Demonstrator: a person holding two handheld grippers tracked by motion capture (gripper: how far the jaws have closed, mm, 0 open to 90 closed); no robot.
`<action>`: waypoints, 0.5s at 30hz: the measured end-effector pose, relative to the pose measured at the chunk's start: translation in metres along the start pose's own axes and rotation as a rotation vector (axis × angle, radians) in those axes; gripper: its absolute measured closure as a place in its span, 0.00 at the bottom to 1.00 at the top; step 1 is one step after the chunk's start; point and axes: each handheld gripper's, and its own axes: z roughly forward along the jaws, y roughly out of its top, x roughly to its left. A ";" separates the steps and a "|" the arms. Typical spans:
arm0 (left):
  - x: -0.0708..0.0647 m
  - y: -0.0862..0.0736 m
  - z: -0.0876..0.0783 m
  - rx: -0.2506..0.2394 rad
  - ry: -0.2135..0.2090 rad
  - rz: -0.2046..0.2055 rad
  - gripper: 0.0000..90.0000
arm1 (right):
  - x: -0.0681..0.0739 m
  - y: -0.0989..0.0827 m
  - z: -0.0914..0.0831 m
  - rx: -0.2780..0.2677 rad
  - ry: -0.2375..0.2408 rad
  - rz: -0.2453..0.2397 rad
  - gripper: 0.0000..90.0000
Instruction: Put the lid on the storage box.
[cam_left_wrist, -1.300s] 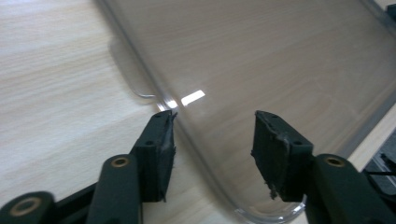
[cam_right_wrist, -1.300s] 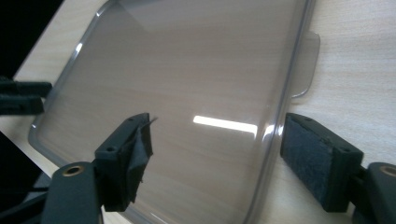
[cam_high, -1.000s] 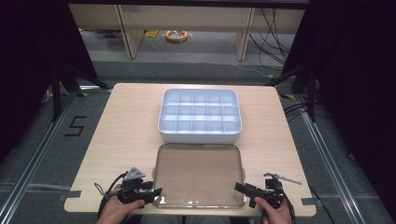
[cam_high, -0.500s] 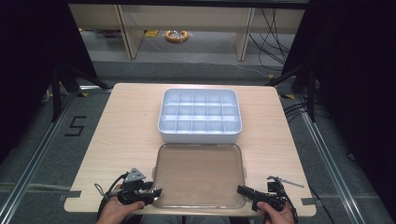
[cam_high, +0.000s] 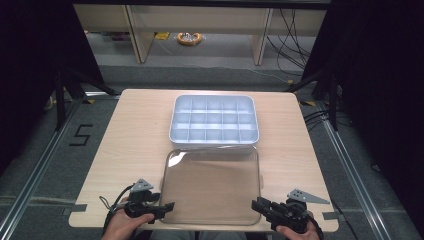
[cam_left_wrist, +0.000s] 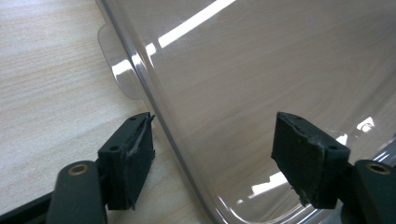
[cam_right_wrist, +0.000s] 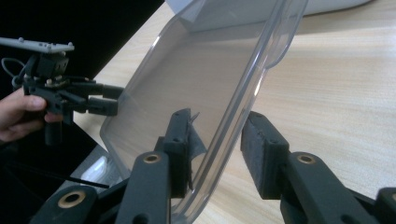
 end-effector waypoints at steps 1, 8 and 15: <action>0.000 0.000 0.000 -0.008 -0.001 -0.004 0.32 | 0.002 0.001 -0.002 0.016 0.002 0.037 0.72; 0.002 0.000 0.002 -0.047 -0.022 -0.075 0.32 | -0.002 0.003 -0.001 0.022 0.014 0.018 0.72; 0.011 -0.001 -0.001 -0.066 -0.062 -0.134 0.46 | -0.005 0.004 -0.001 0.018 0.002 -0.037 0.73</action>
